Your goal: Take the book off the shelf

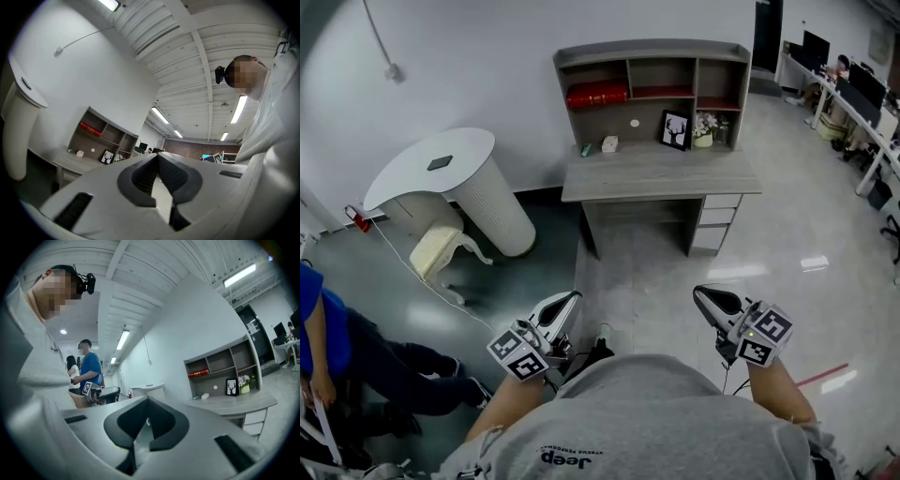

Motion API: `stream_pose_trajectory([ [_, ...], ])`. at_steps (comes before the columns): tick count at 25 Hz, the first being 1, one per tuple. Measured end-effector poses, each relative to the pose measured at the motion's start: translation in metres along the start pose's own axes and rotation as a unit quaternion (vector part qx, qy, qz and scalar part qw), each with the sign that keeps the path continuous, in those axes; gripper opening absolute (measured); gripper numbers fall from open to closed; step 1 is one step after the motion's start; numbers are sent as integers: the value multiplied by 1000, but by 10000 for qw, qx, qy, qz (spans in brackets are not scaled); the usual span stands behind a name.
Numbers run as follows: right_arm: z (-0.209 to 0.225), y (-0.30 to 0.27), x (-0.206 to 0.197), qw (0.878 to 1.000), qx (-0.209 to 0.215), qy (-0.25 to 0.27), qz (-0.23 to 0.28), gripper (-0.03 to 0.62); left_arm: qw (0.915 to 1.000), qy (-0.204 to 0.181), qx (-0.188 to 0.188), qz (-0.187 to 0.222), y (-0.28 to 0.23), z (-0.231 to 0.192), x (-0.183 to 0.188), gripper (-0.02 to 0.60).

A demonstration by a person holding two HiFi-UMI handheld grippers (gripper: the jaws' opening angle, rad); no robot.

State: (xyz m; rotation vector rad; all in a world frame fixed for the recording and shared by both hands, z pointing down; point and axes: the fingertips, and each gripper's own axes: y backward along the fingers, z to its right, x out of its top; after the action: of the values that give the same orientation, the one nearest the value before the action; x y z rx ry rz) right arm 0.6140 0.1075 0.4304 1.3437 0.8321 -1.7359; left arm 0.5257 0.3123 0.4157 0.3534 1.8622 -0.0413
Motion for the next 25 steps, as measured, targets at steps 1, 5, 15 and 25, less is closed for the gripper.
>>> stream_pose_trajectory([
  [1,5,-6,1,10000,-48,8,-7,9,10000,23,-41,-3,-4,-9,0,12],
  [5,27,-42,-3,9998,-168,61,-94,9,9997,161,-172,-23,-19,-57,-3,11],
  [15,113,-243,23,9981,-603,82,-67,9,9974,338,-636,-55,-64,-266,37,12],
  [25,177,-428,73,9961,-715,491,-177,11,9966,258,-782,-37,-91,-440,107,12],
])
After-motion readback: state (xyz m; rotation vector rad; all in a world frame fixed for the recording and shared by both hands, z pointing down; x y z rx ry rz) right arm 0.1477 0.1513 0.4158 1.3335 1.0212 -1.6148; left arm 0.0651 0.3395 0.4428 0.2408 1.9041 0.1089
